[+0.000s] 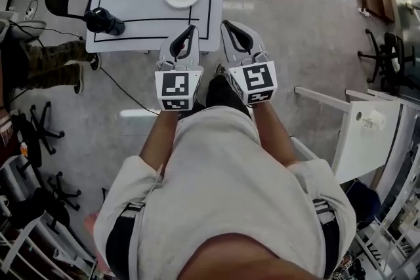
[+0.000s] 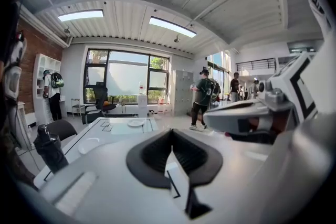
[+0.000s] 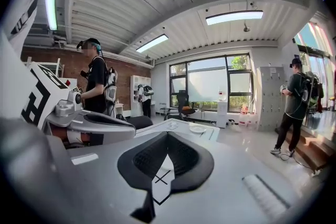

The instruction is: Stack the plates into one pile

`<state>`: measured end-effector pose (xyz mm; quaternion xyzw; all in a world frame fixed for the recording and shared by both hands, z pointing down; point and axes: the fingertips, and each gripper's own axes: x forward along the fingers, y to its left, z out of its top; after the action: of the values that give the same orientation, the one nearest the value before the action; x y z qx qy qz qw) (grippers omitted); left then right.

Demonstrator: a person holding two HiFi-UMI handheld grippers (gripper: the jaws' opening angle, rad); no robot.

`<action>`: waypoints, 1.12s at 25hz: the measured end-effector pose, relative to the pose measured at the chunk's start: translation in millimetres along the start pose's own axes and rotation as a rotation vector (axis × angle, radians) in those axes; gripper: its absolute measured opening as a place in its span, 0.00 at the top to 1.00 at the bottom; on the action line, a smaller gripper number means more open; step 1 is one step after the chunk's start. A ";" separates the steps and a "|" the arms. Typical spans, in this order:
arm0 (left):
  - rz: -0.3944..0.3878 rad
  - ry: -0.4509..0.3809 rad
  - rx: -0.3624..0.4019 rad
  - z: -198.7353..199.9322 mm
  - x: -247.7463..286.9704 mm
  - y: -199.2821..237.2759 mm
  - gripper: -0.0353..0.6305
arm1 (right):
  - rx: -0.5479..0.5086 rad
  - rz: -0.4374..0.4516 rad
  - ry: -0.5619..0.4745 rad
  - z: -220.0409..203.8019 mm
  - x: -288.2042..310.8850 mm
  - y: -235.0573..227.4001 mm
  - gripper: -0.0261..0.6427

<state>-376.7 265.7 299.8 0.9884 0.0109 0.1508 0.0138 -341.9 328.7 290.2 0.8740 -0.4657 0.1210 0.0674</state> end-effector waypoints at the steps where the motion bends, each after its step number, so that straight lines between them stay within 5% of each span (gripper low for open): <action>1: 0.015 0.003 0.000 2.9 8.9 3.9 0.94 | -0.007 0.020 -0.001 3.1 8.0 -6.0 0.96; 15: 0.100 0.105 -0.019 11.5 106.2 -13.0 0.94 | 0.029 0.178 0.059 -13.3 81.8 -99.2 0.96; 28: 0.156 0.153 -0.167 -6.9 149.1 70.1 0.94 | -0.008 0.270 0.202 -12.6 156.9 -82.6 0.96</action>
<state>-235.2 199.6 352.9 0.9673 -0.0776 0.2268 0.0834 -191.0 252.4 345.0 0.7867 -0.5701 0.2144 0.1003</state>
